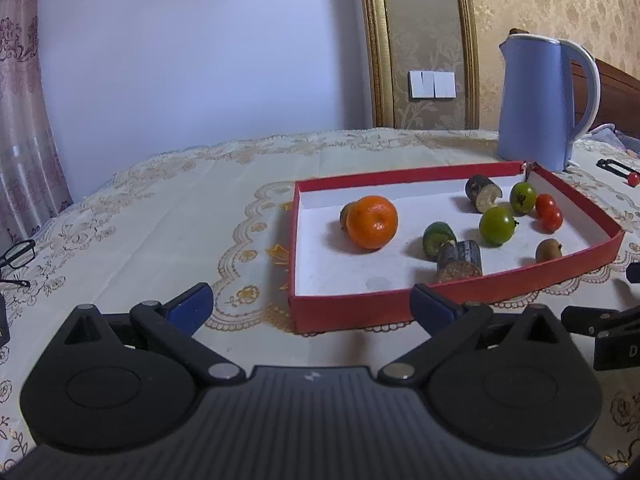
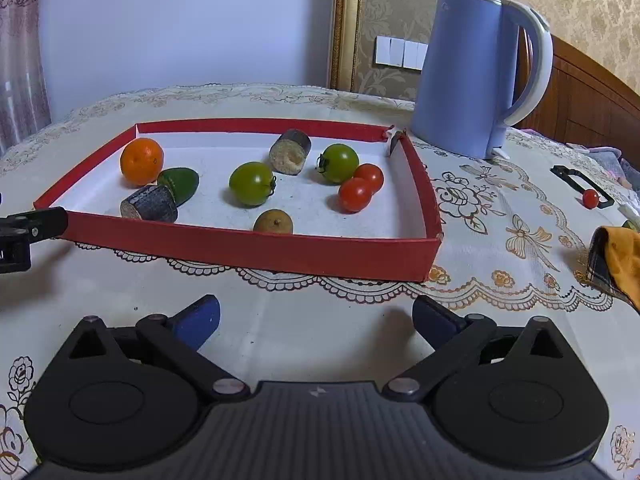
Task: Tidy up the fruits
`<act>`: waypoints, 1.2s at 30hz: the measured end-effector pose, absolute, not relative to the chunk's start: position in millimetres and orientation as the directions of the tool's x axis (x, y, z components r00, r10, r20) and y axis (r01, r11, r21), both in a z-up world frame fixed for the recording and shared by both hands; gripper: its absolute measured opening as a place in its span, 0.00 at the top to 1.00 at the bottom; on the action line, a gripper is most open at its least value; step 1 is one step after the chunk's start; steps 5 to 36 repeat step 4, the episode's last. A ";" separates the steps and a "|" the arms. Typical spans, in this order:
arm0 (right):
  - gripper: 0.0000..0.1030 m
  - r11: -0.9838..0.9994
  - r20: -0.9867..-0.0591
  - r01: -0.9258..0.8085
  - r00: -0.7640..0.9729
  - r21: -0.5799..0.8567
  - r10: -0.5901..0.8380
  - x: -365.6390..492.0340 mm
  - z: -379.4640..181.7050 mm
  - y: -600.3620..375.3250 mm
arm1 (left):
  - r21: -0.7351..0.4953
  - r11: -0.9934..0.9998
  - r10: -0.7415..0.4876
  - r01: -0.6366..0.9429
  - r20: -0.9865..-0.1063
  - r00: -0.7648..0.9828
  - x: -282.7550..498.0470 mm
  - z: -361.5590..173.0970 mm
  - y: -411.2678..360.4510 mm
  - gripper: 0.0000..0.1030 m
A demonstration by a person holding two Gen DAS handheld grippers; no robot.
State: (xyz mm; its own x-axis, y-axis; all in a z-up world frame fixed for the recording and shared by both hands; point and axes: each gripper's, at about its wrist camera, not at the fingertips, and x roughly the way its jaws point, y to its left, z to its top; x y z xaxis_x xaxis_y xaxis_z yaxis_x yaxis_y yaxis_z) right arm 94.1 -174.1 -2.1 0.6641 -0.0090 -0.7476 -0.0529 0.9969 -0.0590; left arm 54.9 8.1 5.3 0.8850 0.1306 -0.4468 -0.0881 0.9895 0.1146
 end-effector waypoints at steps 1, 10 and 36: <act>0.00 0.997 -0.748 -0.053 0.664 -0.058 -0.008 94.0 -2.3 -174.3 | 0.127 0.987 0.143 -0.096 -0.440 0.886 54.5 5.2 6.9 0.00; 0.00 0.998 -0.755 -0.048 0.655 -0.029 0.010 95.1 -3.3 -178.5 | 0.140 0.984 0.161 -0.110 -0.432 0.887 53.8 4.8 5.4 0.00; 0.00 0.998 -0.755 -0.048 0.655 -0.029 0.010 95.1 -3.3 -178.5 | 0.140 0.984 0.161 -0.110 -0.432 0.887 53.8 4.8 5.4 0.00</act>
